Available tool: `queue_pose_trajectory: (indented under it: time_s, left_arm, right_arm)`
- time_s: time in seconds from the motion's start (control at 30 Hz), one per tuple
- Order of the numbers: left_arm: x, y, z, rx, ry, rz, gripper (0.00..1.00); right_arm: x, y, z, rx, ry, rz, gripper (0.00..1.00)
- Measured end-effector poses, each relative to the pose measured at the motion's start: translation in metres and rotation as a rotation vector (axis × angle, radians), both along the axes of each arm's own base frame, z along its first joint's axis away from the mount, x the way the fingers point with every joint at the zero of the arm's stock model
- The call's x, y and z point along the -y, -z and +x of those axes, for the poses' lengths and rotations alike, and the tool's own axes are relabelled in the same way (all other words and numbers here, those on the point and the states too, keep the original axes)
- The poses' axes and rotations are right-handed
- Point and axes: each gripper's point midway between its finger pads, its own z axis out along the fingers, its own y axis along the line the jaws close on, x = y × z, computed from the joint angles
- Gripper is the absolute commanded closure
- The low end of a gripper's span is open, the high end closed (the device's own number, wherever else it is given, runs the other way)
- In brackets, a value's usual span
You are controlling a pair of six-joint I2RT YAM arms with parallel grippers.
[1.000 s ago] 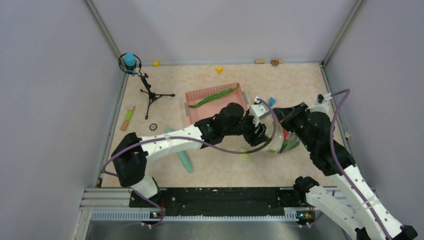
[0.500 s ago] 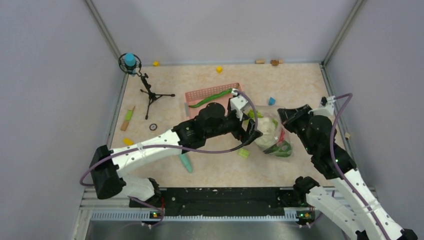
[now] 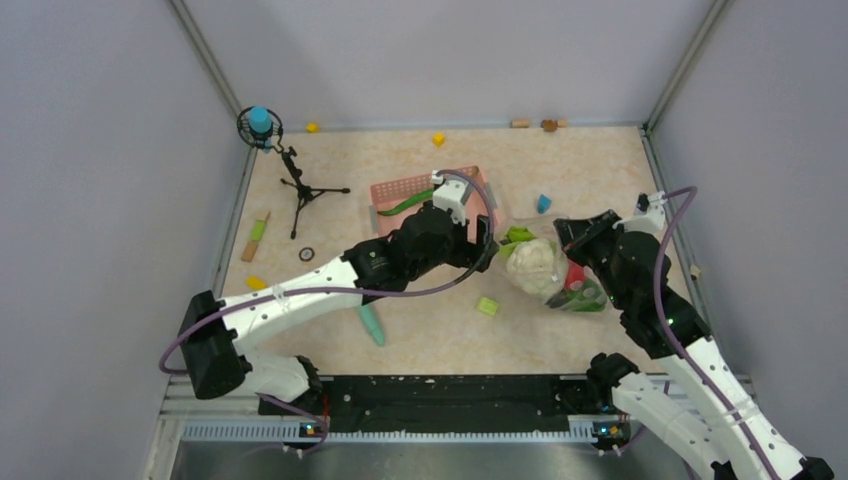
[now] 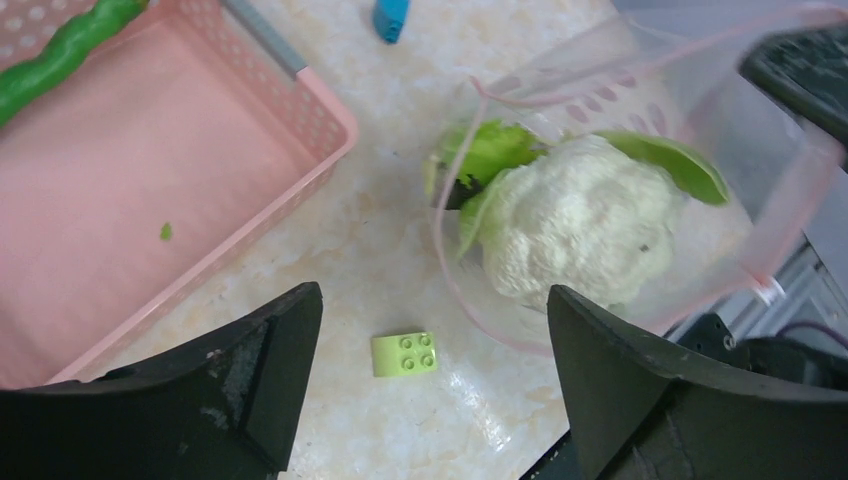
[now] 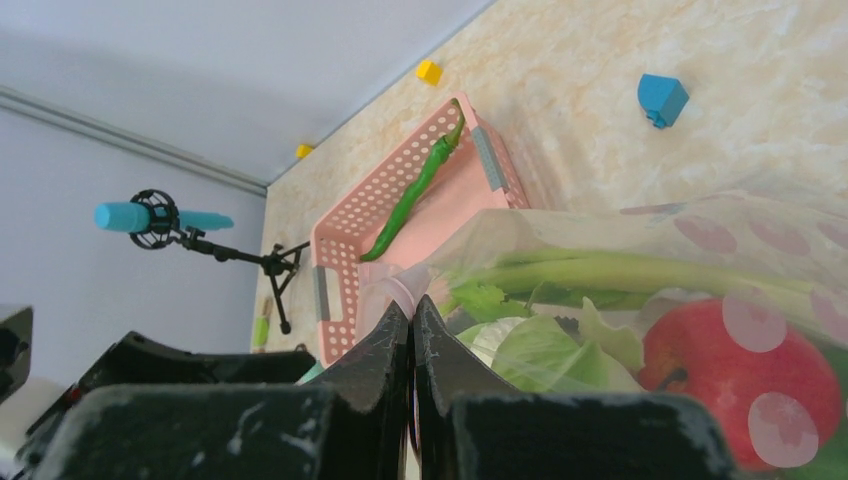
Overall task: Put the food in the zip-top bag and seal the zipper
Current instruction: Adjust the zipper food storage bag at the center of the board.
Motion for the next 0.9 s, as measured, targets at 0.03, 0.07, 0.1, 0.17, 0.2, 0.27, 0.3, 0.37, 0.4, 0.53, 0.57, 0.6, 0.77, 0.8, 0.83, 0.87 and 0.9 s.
queue_pose_trajectory:
  time_s: [0.03, 0.07, 0.1, 0.17, 0.2, 0.27, 0.3, 0.37, 0.4, 0.53, 0.57, 0.6, 0.77, 0.8, 0.83, 0.87, 0.9]
  left_arm:
    - [-0.001, 0.003, 0.006, -0.02, -0.034, 0.003, 0.18]
    - [-0.002, 0.006, 0.013, -0.039, -0.066, 0.004, 0.2]
    - [-0.001, 0.01, 0.018, -0.056, -0.085, 0.005, 0.22]
    - [0.002, 0.02, 0.025, -0.086, -0.11, 0.01, 0.27]
    - [0.003, 0.025, 0.028, -0.1, -0.119, 0.015, 0.29]
    - [0.006, 0.036, 0.03, -0.124, -0.121, 0.024, 0.32]
    - [0.007, 0.04, 0.03, -0.135, -0.116, 0.029, 0.35]
    - [0.011, 0.047, 0.032, -0.153, -0.111, 0.043, 0.45]
    - [0.013, 0.047, 0.033, -0.157, -0.112, 0.042, 0.5]
    - [0.019, 0.048, 0.036, -0.171, -0.09, 0.038, 0.57]
    - [0.02, 0.049, 0.035, -0.174, -0.083, 0.039, 0.59]
    - [0.021, 0.049, 0.036, -0.177, -0.079, 0.041, 0.63]
    - [0.033, 0.055, 0.042, -0.183, -0.063, 0.055, 1.0]
    - [0.036, 0.057, 0.042, -0.184, -0.052, 0.062, 1.0]
    - [0.038, 0.058, 0.042, -0.186, -0.039, 0.068, 1.0]
    - [0.039, 0.058, 0.041, -0.185, -0.027, 0.071, 1.0]
    - [0.041, 0.057, 0.04, -0.181, -0.011, 0.073, 1.0]
  right_arm:
    - [0.0, 0.001, 0.0, 0.001, -0.002, 0.0, 1.0]
    - [-0.001, 0.002, 0.0, -0.001, -0.005, -0.001, 1.0]
    - [-0.001, 0.002, 0.0, 0.0, -0.006, -0.001, 1.0]
    - [-0.003, 0.004, 0.001, -0.003, -0.013, -0.007, 1.0]
    - [-0.003, 0.005, 0.001, -0.005, -0.015, -0.008, 1.0]
    - [-0.005, 0.007, 0.002, -0.01, -0.019, -0.012, 1.0]
    - [-0.005, 0.007, 0.003, -0.011, -0.023, -0.015, 1.0]
    - [-0.008, 0.01, 0.004, -0.018, -0.032, -0.019, 1.0]
    - [-0.008, 0.01, 0.004, -0.019, -0.035, -0.02, 1.0]
    - [-0.008, 0.009, 0.004, -0.017, -0.035, -0.022, 1.0]
    - [-0.008, 0.01, 0.004, -0.016, -0.035, -0.024, 1.0]
    - [-0.008, 0.01, 0.004, -0.016, -0.036, -0.027, 1.0]
    - [-0.007, 0.008, 0.002, -0.01, -0.037, -0.028, 1.0]
    - [-0.007, 0.008, 0.002, -0.008, -0.039, -0.031, 1.0]
    - [-0.007, 0.009, 0.002, -0.009, -0.04, -0.035, 1.0]
    - [-0.006, 0.01, 0.001, -0.011, -0.041, -0.044, 1.0]
    - [-0.005, 0.012, 0.001, -0.015, -0.044, -0.059, 1.0]
